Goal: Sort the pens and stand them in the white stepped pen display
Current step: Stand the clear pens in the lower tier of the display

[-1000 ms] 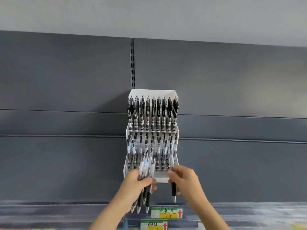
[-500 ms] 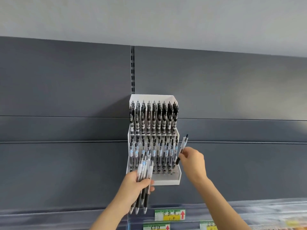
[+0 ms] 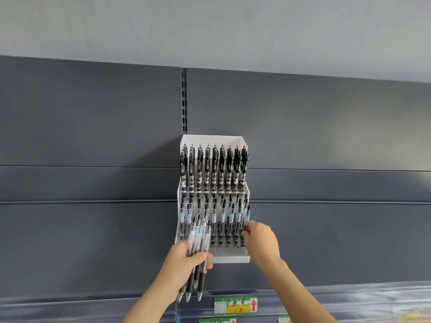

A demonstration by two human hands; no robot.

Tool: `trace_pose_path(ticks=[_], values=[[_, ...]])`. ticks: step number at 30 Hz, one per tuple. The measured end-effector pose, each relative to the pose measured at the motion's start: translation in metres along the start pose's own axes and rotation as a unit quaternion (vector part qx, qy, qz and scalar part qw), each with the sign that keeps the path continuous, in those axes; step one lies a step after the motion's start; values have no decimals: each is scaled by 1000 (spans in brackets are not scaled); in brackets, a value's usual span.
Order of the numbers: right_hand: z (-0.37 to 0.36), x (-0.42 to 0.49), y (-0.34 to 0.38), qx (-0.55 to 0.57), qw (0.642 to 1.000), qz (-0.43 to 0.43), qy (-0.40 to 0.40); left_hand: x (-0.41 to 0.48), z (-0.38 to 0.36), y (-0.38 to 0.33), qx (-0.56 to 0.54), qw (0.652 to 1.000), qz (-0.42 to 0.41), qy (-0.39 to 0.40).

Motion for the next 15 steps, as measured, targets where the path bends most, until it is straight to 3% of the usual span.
trace_pose_path(ticks=[10,15], values=[[-1,0,0,11,1000,-4,8,-4,10,1,-23,1000,-3,-7],[19,-27,6,123,987,1,-104,-8,24,-3,-74,997,-7,-12]])
Point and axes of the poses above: each hand's wrist, its own x-axis towards the middle knuckle, its own z-axis out of the back of the hand, y = z × x, the point moved 5 cm from there along x, towards the middle knuckle, and after that the axes turned 5 degrees about -x, right-handed, at the moved point
